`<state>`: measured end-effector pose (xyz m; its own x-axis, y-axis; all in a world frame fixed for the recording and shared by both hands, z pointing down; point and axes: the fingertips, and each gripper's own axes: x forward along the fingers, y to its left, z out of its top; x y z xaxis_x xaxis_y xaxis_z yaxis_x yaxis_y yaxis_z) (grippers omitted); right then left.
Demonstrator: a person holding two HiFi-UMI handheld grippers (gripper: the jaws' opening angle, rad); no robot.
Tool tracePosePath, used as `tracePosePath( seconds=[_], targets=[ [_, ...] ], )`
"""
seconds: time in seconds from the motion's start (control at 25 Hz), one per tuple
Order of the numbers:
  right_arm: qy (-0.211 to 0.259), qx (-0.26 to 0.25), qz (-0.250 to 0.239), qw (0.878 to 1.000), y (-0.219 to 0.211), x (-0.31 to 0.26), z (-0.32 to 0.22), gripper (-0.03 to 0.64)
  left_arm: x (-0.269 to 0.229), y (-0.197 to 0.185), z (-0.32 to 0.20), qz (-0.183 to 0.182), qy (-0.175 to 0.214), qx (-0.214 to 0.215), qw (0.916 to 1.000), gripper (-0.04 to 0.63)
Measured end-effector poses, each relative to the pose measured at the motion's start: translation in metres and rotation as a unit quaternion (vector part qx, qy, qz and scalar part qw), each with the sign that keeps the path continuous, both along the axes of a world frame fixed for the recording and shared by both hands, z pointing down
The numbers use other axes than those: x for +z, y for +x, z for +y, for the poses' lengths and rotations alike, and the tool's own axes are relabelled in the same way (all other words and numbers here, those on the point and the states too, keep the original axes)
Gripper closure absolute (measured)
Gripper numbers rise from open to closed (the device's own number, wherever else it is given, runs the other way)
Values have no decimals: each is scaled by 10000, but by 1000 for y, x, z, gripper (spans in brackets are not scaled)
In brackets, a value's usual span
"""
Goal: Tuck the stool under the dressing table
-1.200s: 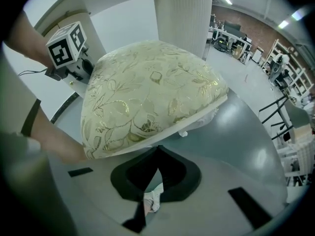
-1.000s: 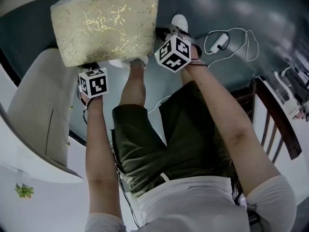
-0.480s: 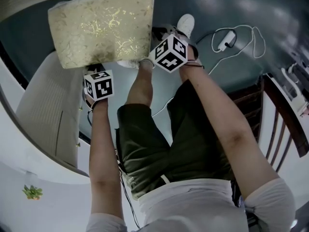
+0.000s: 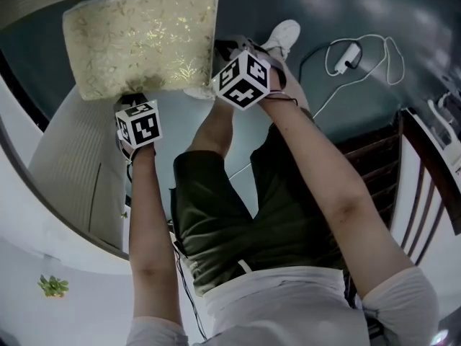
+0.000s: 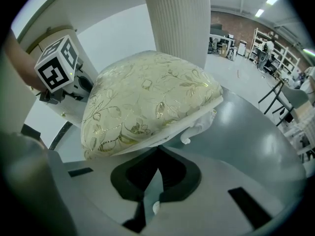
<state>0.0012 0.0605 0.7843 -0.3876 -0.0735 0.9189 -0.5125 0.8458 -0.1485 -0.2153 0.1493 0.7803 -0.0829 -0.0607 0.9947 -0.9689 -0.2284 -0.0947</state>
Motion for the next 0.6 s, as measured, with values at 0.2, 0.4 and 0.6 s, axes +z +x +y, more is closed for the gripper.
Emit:
tracePosePath(
  seconds=[0.2,0.4,0.6],
  targets=[
    [14,-56,-152,9999,-34,-3,7,609,1,-37,-5,-110,85,-264,9996,591],
    [-24,-46,-293,9996,-64,-5,10,609,-7,-63,-10,-356,249,-190,9989,591],
    [-48,-147,-388,9991,-86,-1,12,607,-16,-57,-5,-387,300,5,9988,591]
  ],
)
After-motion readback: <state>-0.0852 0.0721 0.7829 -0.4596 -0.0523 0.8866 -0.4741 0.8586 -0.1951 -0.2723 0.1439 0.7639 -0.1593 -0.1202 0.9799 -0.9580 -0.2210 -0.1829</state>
